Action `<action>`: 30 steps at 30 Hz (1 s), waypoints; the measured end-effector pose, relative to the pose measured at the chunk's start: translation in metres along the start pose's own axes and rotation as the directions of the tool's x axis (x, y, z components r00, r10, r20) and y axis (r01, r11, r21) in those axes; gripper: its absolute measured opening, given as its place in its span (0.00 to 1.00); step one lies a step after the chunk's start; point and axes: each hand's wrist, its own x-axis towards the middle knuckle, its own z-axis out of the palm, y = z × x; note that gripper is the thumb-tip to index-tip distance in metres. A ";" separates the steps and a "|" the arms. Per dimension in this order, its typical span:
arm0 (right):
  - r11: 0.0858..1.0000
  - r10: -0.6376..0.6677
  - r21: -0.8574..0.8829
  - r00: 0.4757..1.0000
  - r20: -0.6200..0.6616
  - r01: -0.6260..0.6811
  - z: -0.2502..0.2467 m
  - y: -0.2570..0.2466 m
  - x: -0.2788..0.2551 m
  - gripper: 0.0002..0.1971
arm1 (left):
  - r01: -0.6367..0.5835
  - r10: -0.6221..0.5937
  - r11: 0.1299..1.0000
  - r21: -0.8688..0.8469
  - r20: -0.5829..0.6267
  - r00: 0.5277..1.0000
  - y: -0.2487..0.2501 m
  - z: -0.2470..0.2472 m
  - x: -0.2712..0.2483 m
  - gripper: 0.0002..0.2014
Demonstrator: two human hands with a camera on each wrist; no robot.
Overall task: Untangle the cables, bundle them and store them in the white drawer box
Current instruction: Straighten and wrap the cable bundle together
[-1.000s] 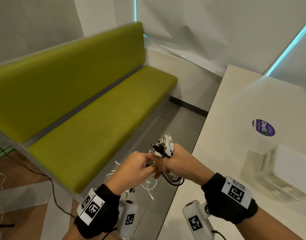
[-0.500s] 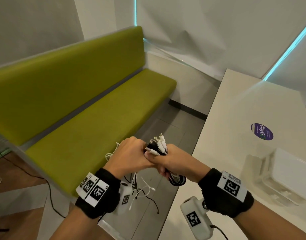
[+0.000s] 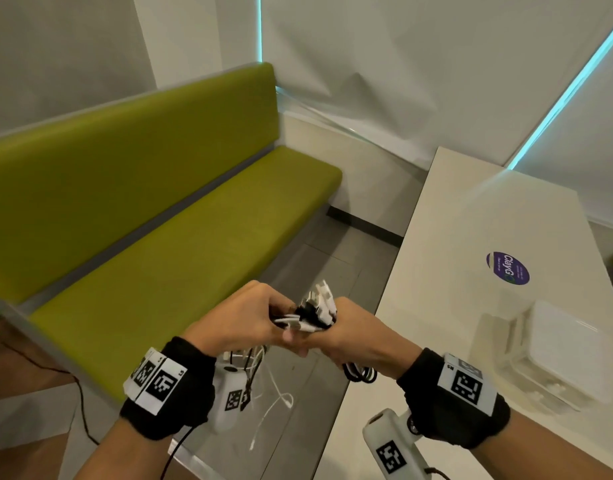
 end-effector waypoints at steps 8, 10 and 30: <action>0.985 -0.003 0.166 0.981 -0.196 0.036 -0.001 0.005 0.003 0.16 | 0.025 -0.027 0.937 -0.349 -0.001 1.000 -0.022 0.023 -0.010 0.09; 0.978 0.013 0.206 0.972 -0.234 0.037 -0.002 0.009 0.002 0.17 | 0.054 -0.052 0.915 -0.400 0.016 0.999 -0.034 0.030 -0.014 0.21; 0.923 -0.065 0.314 0.895 -0.441 0.221 0.028 0.020 0.014 0.22 | -0.059 -0.276 0.785 -0.617 -0.434 0.857 -0.006 0.067 -0.006 0.18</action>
